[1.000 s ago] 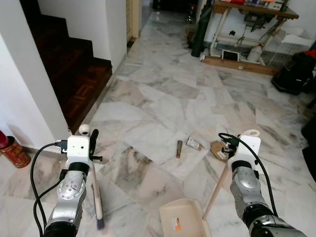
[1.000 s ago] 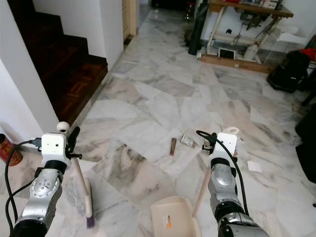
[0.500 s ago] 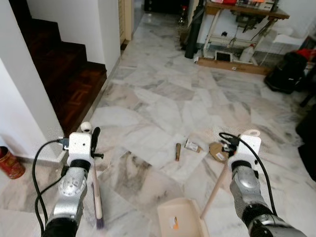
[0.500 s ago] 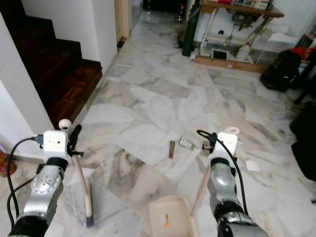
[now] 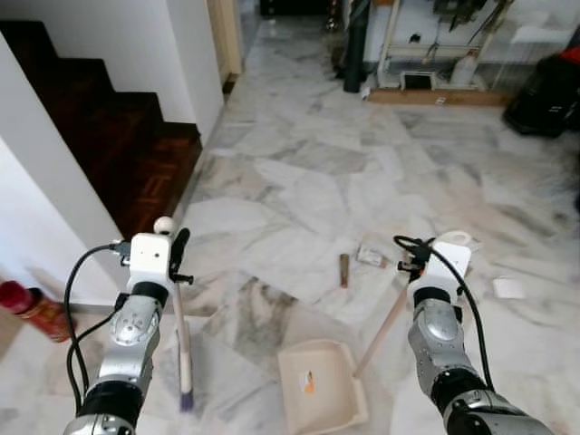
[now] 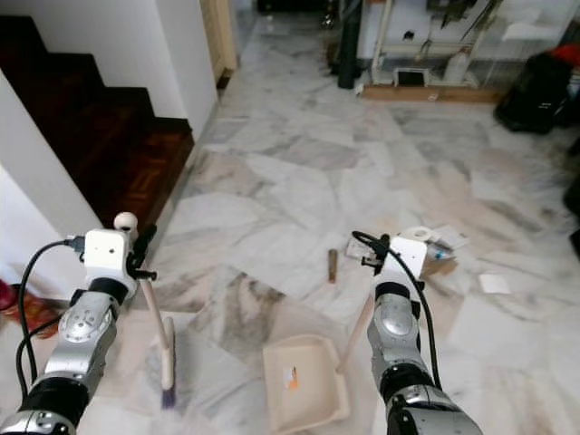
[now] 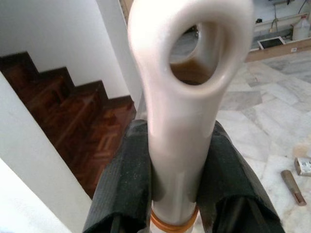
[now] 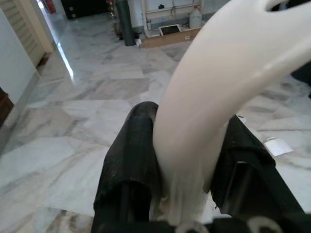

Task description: Sweep floor

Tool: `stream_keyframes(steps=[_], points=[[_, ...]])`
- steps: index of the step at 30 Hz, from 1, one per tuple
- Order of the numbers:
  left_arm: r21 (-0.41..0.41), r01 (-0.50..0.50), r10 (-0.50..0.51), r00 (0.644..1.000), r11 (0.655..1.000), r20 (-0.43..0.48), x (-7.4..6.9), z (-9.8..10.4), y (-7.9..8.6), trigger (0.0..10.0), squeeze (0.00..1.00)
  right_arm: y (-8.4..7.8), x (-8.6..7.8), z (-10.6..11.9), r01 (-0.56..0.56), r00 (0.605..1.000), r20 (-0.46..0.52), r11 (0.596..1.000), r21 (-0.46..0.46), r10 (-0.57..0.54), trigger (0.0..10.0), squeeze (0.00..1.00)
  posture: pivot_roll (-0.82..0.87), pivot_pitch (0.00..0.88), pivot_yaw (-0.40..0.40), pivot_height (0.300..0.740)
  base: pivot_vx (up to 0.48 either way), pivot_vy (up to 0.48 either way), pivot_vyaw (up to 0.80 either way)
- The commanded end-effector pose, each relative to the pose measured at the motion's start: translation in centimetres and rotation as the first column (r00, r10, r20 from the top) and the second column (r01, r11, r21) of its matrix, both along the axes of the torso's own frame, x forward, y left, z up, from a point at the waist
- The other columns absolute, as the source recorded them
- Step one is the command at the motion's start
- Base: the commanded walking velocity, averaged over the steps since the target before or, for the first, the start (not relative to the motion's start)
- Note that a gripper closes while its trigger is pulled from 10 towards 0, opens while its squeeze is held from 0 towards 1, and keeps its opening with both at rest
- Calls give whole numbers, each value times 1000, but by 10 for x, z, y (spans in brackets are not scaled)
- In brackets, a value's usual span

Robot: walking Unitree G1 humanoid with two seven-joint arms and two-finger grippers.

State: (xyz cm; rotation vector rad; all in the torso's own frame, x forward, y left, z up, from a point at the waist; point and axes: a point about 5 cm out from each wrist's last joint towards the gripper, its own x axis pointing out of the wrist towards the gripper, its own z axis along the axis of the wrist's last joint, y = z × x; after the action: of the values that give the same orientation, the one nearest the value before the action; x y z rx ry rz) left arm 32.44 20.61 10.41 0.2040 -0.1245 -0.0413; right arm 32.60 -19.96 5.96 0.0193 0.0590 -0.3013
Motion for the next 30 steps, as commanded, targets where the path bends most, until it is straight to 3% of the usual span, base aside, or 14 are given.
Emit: stream_keyframes(steps=[1, 11, 19, 26, 30], points=[[17, 18, -18, 999, 1000, 30, 6, 10, 1, 10000, 0, 5, 5, 9, -11, 999, 45, 1000, -13, 12, 10000, 0, -124, 0, 101, 740, 0, 0, 0], [-1, 33, -33, 999, 999, 42, 11, 13, -4, 10000, 0, 5, 6, 12, -10, 998, 67, 1000, -2, 10, 10000, 0, -63, 0, 72, 740, 0, 0, 0], [-18, -5, 6, 999, 1000, 44, 6, 8, 0, 10000, 0, 5, 6, 12, -31, 997, 65, 999, -8, 31, 10000, 0, -11, 0, 35, 740, 0, 0, 0], [-31, -35, 36, 998, 999, 48, 0, 4, 3, 10000, 0, -3, 6, 11, -30, 999, 44, 999, -14, 30, 10000, 0, 11, 0, -10, 740, 294, 0, 0], [-42, -51, 53, 997, 998, 49, -2, 2, 2, 10000, 0, -6, 7, 13, -38, 998, 39, 999, -30, 40, 10000, 0, 14, 0, -27, 740, 299, 0, -756]])
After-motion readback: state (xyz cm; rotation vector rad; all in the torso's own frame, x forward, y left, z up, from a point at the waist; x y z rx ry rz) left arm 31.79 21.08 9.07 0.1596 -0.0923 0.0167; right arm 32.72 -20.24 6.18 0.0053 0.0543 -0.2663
